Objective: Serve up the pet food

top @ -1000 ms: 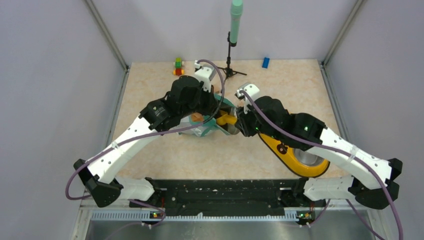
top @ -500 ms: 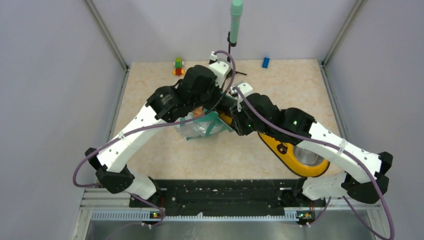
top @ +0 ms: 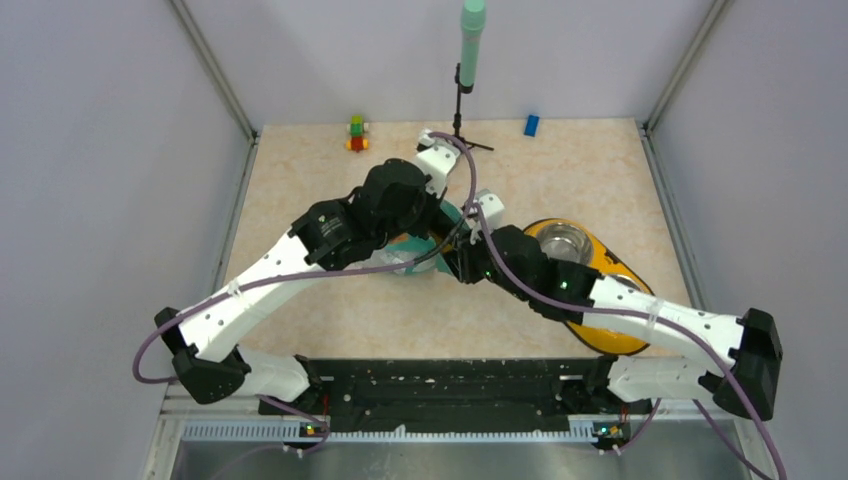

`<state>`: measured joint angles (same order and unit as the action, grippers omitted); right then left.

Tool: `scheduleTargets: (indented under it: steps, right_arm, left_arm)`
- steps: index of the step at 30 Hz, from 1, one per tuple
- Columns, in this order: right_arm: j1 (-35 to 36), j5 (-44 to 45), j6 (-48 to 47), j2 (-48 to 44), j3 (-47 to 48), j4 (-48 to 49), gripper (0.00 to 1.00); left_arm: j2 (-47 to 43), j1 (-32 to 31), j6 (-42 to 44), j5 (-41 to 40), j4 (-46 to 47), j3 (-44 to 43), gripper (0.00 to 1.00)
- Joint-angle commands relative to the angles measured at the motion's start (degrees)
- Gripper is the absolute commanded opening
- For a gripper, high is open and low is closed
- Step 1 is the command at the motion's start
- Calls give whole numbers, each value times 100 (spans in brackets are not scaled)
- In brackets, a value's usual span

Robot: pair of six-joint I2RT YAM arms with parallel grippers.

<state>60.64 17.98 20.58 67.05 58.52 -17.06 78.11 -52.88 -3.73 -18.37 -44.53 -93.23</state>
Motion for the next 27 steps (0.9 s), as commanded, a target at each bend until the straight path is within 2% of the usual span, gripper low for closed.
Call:
scheduleTargets:
  steps: [1, 5, 10, 12, 14, 17, 21, 27]
  right_arm:
    - [55, 136, -155, -276, -1491, 1808, 0]
    - [59, 446, -507, -125, -1969, 2686, 0]
    - [45, 529, -909, 518, -1634, 3236, 0]
    - [46, 418, -963, 641, -1446, 3356, 0]
    - [49, 257, -968, 611, -1373, 3466, 0]
    - [51, 157, -961, 359, -1441, 3475, 0]
    - [48, 49, -992, -390, -1775, 3452, 0]
    - [53, -34, -1234, -1185, -1778, 2780, 0]
  left_arm:
    - [-818, 109, -147, -490, 1801, 539, 0]
    - [-994, 200, -254, -537, 1887, 928, 0]
    - [-1077, 410, -224, -709, 1961, 1065, 0]
    - [-1047, 617, -352, -410, 1850, 931, 0]
    - [-800, 1049, -773, 359, 1277, 480, 0]
    - [-378, 1328, -1079, 892, 467, -140, 0]
    - [-271, 1341, -1180, 1237, 202, -364, 0]
    - [-123, 1347, -1198, 1416, -353, -723, 0]
